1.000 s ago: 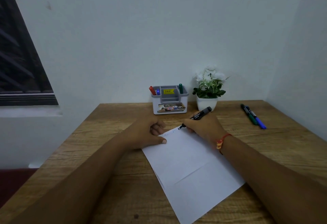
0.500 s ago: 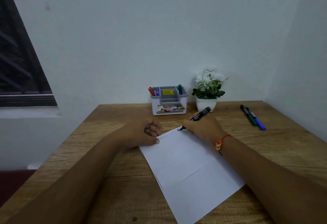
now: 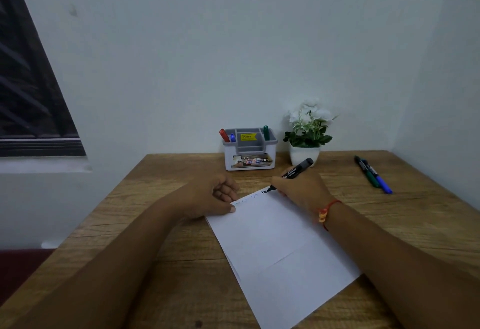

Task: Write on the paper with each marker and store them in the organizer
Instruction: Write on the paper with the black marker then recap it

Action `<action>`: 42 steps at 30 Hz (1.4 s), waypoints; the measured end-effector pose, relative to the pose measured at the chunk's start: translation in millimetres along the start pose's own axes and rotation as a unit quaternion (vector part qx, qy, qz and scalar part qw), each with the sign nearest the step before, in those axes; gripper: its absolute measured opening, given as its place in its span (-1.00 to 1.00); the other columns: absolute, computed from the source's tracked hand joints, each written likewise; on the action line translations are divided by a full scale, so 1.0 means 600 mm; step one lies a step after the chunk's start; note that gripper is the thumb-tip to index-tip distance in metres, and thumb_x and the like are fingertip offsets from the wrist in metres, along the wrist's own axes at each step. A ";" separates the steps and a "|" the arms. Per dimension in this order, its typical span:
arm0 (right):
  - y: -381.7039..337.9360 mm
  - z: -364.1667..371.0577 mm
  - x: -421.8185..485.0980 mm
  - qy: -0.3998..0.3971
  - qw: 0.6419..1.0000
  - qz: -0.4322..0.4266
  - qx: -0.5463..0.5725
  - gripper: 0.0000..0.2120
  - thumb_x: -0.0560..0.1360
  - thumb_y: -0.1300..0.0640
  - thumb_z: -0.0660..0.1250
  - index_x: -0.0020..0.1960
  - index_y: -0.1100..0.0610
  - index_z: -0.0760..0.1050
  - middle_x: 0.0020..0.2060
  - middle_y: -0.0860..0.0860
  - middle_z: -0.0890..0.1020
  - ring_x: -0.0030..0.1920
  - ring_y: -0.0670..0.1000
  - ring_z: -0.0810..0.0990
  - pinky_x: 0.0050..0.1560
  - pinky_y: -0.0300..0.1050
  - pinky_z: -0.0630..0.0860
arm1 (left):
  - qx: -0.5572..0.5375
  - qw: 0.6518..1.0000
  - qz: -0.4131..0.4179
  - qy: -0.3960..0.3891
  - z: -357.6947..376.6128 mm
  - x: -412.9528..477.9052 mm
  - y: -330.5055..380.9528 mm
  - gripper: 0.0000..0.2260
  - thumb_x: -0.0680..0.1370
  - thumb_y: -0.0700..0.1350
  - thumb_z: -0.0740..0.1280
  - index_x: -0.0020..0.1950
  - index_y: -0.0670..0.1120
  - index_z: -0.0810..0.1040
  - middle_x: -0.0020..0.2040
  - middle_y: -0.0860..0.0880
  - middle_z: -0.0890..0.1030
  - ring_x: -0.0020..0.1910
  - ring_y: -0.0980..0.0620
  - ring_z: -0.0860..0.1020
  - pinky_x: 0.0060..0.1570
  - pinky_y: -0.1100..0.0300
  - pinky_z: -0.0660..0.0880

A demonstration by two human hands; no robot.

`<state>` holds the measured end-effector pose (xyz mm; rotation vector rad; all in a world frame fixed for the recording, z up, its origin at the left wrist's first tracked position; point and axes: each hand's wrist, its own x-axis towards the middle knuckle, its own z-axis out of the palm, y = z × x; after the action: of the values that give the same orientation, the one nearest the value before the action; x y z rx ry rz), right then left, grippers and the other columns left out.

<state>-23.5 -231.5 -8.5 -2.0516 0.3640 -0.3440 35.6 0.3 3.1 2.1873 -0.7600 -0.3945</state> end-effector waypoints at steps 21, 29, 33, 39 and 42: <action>0.004 0.001 0.008 0.018 1.000 0.006 0.006 -0.82 0.26 0.00 0.38 -0.36 0.10 0.53 -0.44 0.03 0.55 -0.38 0.01 0.50 -0.32 -0.08 0.43 | 0.000 1.000 -0.001 -0.003 -0.001 -0.002 0.007 -0.61 0.43 -0.23 0.51 0.21 -0.04 0.54 0.04 0.02 0.65 0.04 0.08 0.62 0.12 0.21 0.57; 0.005 0.001 0.008 0.030 0.999 0.007 0.010 -0.85 0.30 0.05 0.39 -0.36 0.10 0.51 -0.47 0.02 0.53 -0.38 0.02 0.49 -0.31 -0.07 0.42 | 0.004 1.000 0.001 -0.003 -0.001 -0.001 0.002 -0.62 0.42 -0.21 0.52 0.20 -0.03 0.54 0.04 0.03 0.65 0.03 0.09 0.63 0.11 0.22 0.57; 0.002 0.002 0.009 0.024 1.000 0.011 0.015 -0.80 0.35 0.07 0.40 -0.36 0.11 0.45 -0.46 0.02 0.50 -0.40 0.01 0.45 -0.34 -0.12 0.37 | 0.001 1.000 0.003 -0.003 -0.001 -0.001 0.004 -0.62 0.42 -0.22 0.52 0.19 -0.03 0.54 0.03 0.03 0.65 0.03 0.09 0.62 0.11 0.21 0.57; 0.003 -0.012 0.017 0.036 0.996 0.017 0.082 -0.83 0.38 0.09 0.39 -0.35 0.12 0.53 -0.46 0.02 0.57 -0.43 -0.02 0.49 -0.32 -0.11 0.45 | 0.001 1.000 0.008 -0.001 -0.003 -0.002 0.004 -0.62 0.42 -0.22 0.52 0.19 -0.04 0.55 0.03 0.02 0.65 0.03 0.08 0.62 0.14 0.18 0.57; 0.005 -0.011 0.017 0.036 0.998 -0.003 0.043 -0.79 0.35 0.07 0.38 -0.43 0.09 0.50 -0.53 -0.05 0.55 -0.48 -0.07 0.48 -0.37 -0.16 0.41 | -0.001 1.000 0.010 -0.005 -0.002 -0.001 0.002 -0.62 0.42 -0.22 0.52 0.20 -0.04 0.54 0.03 0.01 0.65 0.04 0.07 0.62 0.14 0.17 0.57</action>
<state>-17.4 -242.3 -7.0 -1.9601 0.3809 -0.4318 35.2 0.8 5.1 2.1768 -0.7850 -0.3953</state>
